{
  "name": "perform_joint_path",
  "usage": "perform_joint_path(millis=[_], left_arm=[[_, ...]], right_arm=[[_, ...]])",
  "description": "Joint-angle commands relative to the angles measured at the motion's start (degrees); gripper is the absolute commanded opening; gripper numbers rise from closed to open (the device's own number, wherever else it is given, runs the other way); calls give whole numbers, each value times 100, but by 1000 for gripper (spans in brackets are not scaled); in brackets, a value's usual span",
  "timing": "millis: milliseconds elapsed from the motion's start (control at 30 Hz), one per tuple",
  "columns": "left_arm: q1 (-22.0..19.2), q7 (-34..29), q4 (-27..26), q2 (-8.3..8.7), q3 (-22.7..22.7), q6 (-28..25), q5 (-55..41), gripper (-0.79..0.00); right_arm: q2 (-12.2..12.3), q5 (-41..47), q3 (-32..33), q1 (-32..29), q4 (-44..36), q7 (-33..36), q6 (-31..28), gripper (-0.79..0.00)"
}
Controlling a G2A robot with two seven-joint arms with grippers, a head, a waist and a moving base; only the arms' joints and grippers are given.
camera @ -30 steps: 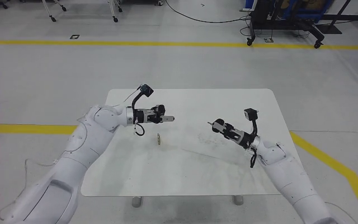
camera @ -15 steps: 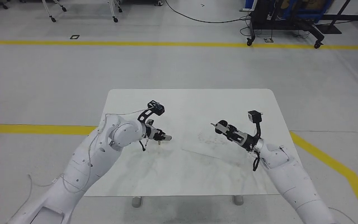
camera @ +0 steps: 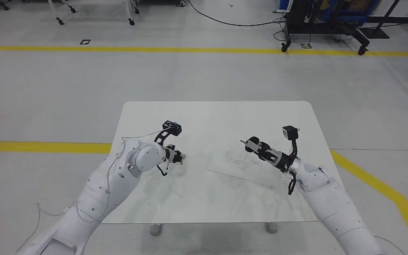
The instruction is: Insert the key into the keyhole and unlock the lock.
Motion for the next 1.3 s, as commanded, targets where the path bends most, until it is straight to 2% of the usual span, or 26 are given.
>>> perform_joint_path(millis=[0, 167, 267, 367, 433, 467, 500, 1033, 1200, 1267], left_arm=[[-18, -19, 35, -19, 17, -19, -28, -520], [-82, -72, 181, -80, 100, -62, -47, -517], [-136, -87, 281, -122, 155, -82, -49, -566], [-182, -68, 364, -161, 199, -104, -44, -566], [-214, -37, 424, -189, 234, -128, -31, -640], [-224, 11, 455, -204, 238, -138, -60, -776], [-236, 37, 484, -217, 250, -155, -62, -785], [-299, 209, 710, -318, 223, -295, -16, -785], [-190, 924, 625, -311, -45, -433, -240, -785], [-152, 1473, 498, -291, -167, -227, 81, -785]], right_arm=[[0, 0, 0, 0, 0, 0, 0, -785], [0, 0, 0, 0, 0, 0, 0, -785], [0, 0, 0, 0, 0, 0, 0, -785], [0, 0, 0, 0, 0, 0, 0, -785], [0, 0, 0, 0, 0, 0, 0, -785], [0, 0, 0, 0, 0, 0, 0, -785], [0, 0, 0, 0, 0, 0, 0, -785], [0, 0, 0, 0, 0, 0, 0, -785], [0, 0, 0, 0, 0, 0, 0, -785], [0, 0, 0, 0, 0, 0, 0, -785]])
